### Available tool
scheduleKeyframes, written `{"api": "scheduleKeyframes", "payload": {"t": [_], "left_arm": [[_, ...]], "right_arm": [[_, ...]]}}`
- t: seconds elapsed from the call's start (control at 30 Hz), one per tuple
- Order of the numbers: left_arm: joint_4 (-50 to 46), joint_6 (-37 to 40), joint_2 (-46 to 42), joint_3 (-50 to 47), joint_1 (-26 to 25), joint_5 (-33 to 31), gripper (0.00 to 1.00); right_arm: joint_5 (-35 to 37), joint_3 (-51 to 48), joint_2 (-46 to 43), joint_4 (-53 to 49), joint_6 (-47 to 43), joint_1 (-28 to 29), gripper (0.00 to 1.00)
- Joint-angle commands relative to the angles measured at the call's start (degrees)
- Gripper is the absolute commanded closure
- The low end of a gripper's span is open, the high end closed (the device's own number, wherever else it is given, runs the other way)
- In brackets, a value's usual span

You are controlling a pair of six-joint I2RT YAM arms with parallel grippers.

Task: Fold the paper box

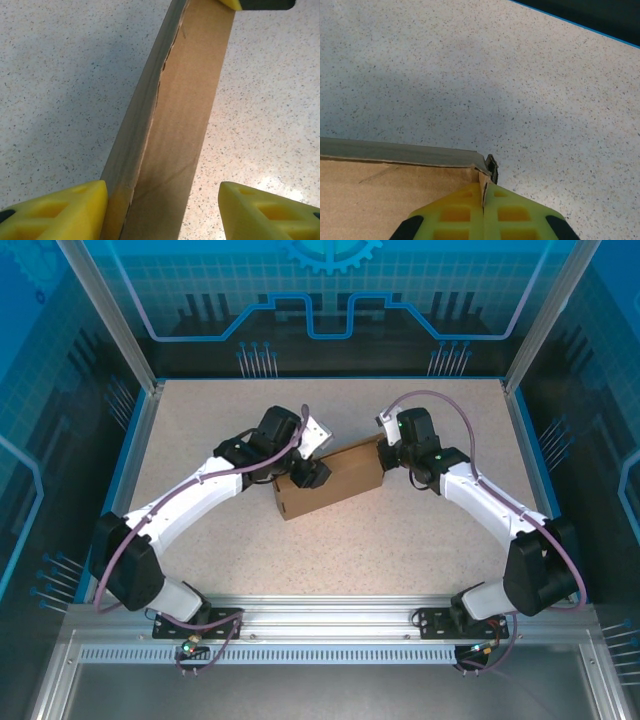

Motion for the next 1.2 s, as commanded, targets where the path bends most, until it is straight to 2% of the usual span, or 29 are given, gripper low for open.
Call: {"api": "scheduleKeyframes", "payload": {"t": [0.0, 0.23, 0.63, 0.77, 1.17], "left_arm": [[-2.5, 1.6, 1.2, -1.8, -1.0, -1.5, 0.39], [-2.0, 2.8, 1.5, -3.5, -2.2, -3.9, 0.37], [-2.8, 4.9, 3.1, -2.9, -2.6, -7.0, 0.39], [-2.5, 5.0, 3.5, -2.6, -2.6, -7.4, 0.4], [-2.9, 4.3, 3.5, -1.5, -2.5, -7.3, 0.41]], "right_arm": [[-1.7, 1.7, -0.7, -6.2, -0.7, 1.2, 0.9], [-5.3, 4.6, -2.4, -9.6, -0.7, 0.0, 0.8], [-11.5, 8.5, -2.5, -15.2, -1.6, -3.2, 0.72], [-14.1, 9.5, -0.1, -15.8, -1.9, -4.5, 0.79], [-10.4, 6.0, 1.7, -13.4, -3.4, -4.6, 0.99]]}}
